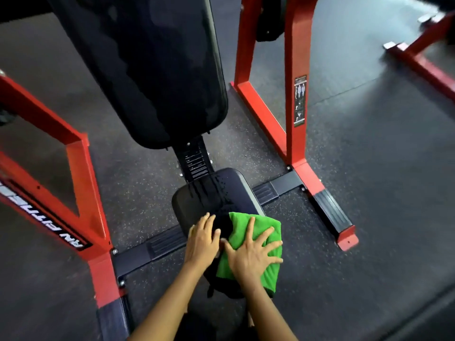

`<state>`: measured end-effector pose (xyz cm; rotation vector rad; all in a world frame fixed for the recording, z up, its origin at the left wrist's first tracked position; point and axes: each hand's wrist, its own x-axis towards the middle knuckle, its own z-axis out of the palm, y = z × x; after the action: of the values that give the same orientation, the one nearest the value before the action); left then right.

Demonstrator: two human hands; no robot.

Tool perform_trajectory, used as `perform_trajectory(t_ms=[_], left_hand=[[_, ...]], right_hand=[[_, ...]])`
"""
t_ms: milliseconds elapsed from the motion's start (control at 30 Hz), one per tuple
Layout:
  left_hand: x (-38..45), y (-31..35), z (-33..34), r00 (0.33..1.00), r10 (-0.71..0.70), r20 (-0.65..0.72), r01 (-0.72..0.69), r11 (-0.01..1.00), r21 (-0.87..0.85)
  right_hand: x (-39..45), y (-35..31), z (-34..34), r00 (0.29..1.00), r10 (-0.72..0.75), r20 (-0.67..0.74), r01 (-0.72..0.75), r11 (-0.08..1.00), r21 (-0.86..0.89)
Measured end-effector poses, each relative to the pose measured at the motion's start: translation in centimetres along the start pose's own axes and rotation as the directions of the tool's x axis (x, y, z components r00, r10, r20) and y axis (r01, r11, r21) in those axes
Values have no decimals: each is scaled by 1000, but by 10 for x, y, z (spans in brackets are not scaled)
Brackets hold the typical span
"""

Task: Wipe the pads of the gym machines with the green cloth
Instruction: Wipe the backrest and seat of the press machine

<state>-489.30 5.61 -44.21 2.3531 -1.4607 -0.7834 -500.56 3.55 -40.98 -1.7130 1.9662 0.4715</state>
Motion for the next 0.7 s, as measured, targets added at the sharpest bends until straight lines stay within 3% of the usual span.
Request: perform_trajectory(t_ms=[100,200,267,400,533,600,700], left_hand=[[21,-10,13,987,142,78,-149,983,103],[25,-22,27,946,288,146,-305,946,107],[26,-32,38,929,353,114,-362,930,62],[29,-38,44,943,334,16,-331,939,-95],[26,-38,45,940,329,-89,-341,913,-225],[24,-40,45,941,316,-122,-338,899,-278],[24,-39,44,937,309,-160,-346,883,-318]], right_hand=[[2,-2,9,1000,-4,-12,4,1000,5],[-13,9,14,1000,8,-22,-9,1000,-23],[-14,8,14,997,64,-43,-63,998,17],[18,-18,8,986,150,-79,-142,986,92],[15,-14,19,977,-85,-193,72,995,-71],[1,3,22,957,-123,-262,96,989,-112],[14,16,11,972,53,-227,-64,997,-43]])
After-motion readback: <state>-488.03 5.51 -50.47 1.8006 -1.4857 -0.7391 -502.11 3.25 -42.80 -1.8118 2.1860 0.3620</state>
